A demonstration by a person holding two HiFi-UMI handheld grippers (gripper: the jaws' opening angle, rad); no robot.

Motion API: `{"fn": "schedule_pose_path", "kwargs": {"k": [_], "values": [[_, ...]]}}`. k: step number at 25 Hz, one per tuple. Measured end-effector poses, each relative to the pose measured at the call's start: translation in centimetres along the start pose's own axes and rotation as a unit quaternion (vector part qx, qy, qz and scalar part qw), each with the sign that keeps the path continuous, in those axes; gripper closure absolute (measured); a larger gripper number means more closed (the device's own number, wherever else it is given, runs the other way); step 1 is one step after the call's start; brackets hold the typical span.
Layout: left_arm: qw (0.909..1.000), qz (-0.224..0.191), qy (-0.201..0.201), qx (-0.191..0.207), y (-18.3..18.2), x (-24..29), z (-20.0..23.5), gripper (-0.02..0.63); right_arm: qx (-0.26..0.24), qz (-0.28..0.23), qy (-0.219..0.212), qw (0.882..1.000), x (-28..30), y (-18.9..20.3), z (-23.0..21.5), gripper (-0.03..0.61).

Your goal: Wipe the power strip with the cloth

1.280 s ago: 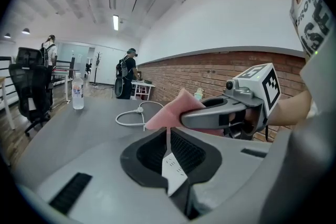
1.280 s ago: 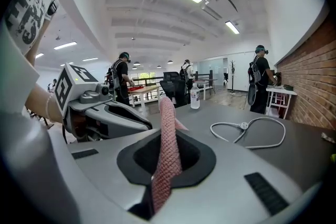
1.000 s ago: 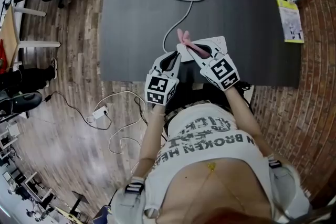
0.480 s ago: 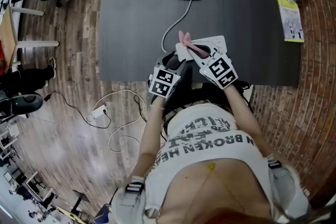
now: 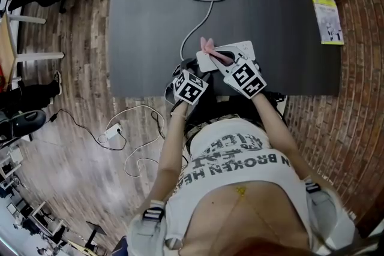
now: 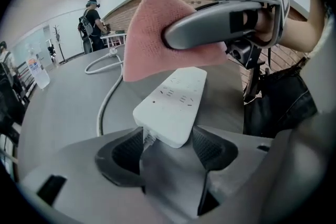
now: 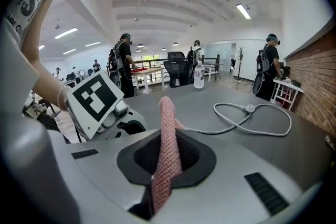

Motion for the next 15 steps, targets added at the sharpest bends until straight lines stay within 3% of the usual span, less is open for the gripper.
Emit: {"fn": "schedule_pose_path", "kwargs": {"k": [6,15], "values": [[0.9988,0.035,0.003,0.035,-0.4,0.6,0.1,0.337,-0.026,0.023,-0.008,0.999,0.8,0.5,0.0,0.561],[0.9986,0.043,0.010,0.029,-0.6,0.9,0.3,0.337,-0.067,0.051,-0.055,0.995,2.6,0.8,0.3,0.561]]}}
Point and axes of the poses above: the fingertips, and each gripper's own axes: x forward along the fingers, z to its left, y out of its underside, the point moved 10 cm from there along -x, backward along the fingers, and after that the axes turned 1 degree about y, right-handed, at the moved point
